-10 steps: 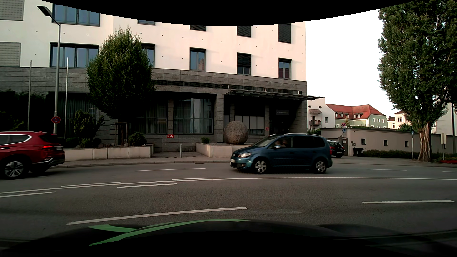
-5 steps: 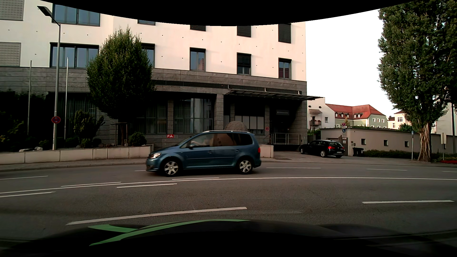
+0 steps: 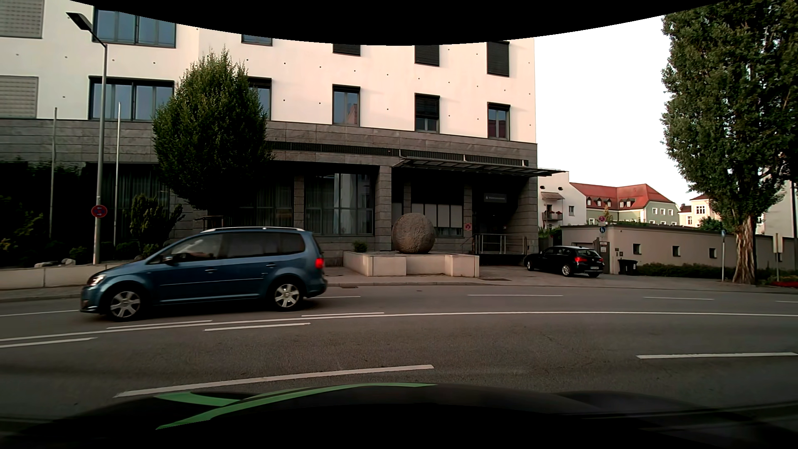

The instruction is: Follow the waypoints while adhering to traffic rules and regulations

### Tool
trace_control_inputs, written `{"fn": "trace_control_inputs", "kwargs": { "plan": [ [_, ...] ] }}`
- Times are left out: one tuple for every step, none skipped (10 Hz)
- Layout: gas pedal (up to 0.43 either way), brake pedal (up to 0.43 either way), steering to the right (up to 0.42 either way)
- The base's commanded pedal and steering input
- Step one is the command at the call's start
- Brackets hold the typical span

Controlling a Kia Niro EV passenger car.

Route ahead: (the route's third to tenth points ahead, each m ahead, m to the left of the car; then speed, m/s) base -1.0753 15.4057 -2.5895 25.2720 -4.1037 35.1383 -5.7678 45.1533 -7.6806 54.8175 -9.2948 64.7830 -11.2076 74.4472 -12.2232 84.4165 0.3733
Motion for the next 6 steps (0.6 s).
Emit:
{"fn": "trace_control_inputs", "kwargs": {
  "plan": [
    [0.22, 0.0, -0.264],
    [0.22, 0.0, -0.26],
    [0.22, 0.0, -0.258],
    [0.228, 0.0, -0.256],
    [0.228, 0.0, -0.255],
    [0.228, 0.0, -0.254]
  ]
}}
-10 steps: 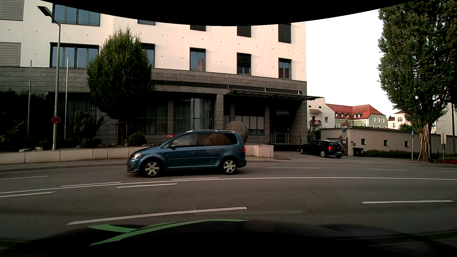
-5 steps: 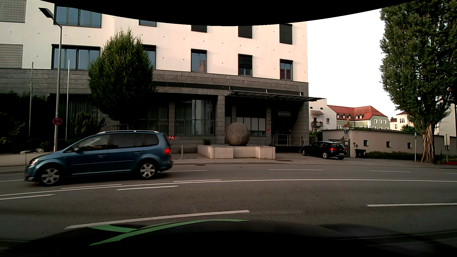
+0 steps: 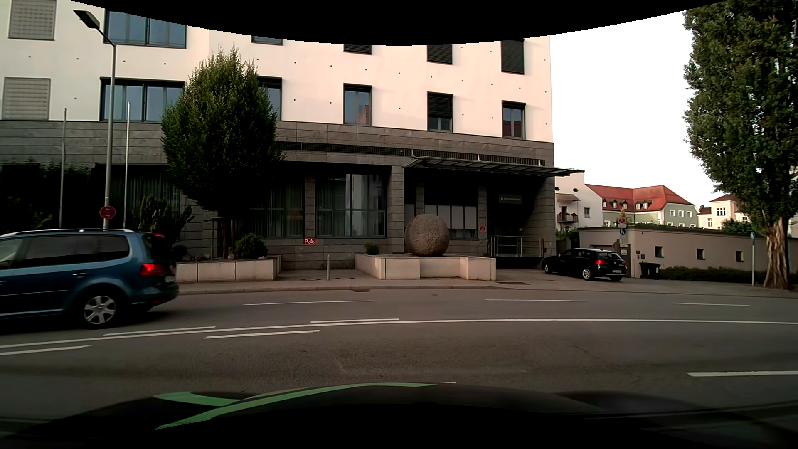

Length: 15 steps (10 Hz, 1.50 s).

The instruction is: Follow the waypoints while adhering to traffic rules and regulations

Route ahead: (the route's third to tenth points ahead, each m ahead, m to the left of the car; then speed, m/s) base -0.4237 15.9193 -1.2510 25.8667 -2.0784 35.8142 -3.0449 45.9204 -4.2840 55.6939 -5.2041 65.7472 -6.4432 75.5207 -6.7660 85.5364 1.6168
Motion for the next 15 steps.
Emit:
{"fn": "trace_control_inputs", "kwargs": {
  "plan": [
    [0.22, 0.0, -0.253],
    [0.22, 0.0, -0.252],
    [0.189, 0.0, -0.255],
    [0.177, 0.0, -0.256],
    [0.157, 0.0, -0.252],
    [0.15, 0.0, -0.246],
    [0.15, 0.0, -0.256],
    [0.15, 0.0, -0.275],
    [0.15, 0.0, -0.309],
    [0.15, 0.0, -0.34],
    [0.15, 0.0, -0.368],
    [0.138, 0.0, -0.402],
    [0.13, 0.0, -0.431],
    [0.11, 0.0, -0.467],
    [0.11, 0.0, -0.501]
  ]
}}
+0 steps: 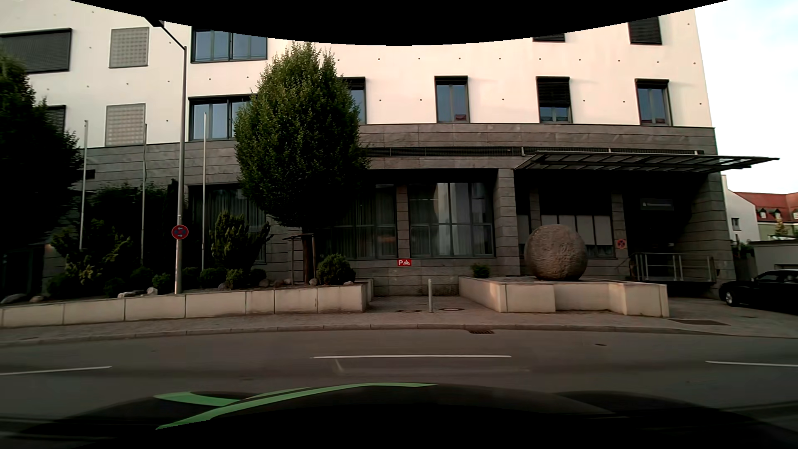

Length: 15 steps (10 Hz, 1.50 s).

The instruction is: Follow the waypoints while adhering to traffic rules and regulations

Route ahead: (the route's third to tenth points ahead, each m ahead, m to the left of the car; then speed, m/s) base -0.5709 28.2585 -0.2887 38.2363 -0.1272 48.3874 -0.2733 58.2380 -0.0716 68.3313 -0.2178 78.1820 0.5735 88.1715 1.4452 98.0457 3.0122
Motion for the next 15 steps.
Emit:
{"fn": "trace_control_inputs", "kwargs": {
  "plan": [
    [0.11, 0.0, -0.537],
    [0.11, 0.0, -0.584],
    [0.11, 0.0, -0.624],
    [0.11, 0.0, -0.65],
    [0.11, 0.0, -0.671],
    [0.11, 0.0, -0.685],
    [0.11, 0.0, -0.686],
    [0.11, 0.0, -0.686],
    [0.098, 0.0, -0.685],
    [0.098, 0.0, -0.682],
    [0.098, 0.0, -0.68],
    [0.098, 0.0, -0.678],
    [0.098, 0.0, -0.677],
    [0.087, 0.0, -0.677],
    [0.079, 0.0, -0.677]
  ]
}}
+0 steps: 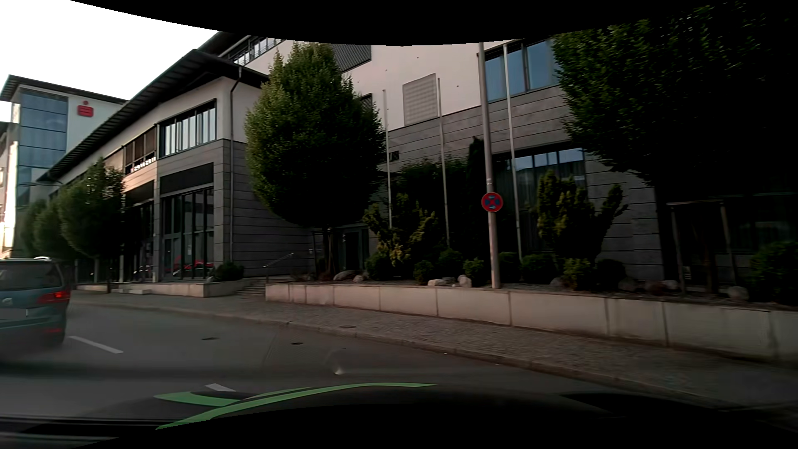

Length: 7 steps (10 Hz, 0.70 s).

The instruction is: Follow the waypoints while adhering to traffic rules and regulations

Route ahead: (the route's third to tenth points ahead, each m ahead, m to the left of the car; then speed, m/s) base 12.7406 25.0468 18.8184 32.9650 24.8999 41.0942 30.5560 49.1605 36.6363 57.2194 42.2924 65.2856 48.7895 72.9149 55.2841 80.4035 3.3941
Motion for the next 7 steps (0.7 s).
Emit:
{"fn": "trace_control_inputs", "kwargs": {
  "plan": [
    [0.059, 0.0, -0.677],
    [0.02, 0.0, -0.677],
    [0.0, 0.0, -0.677],
    [0.0, 0.0, -0.677],
    [0.0, 0.0, -0.677],
    [0.0, 0.0, -0.677],
    [0.0, 0.0, -0.677]
  ]
}}
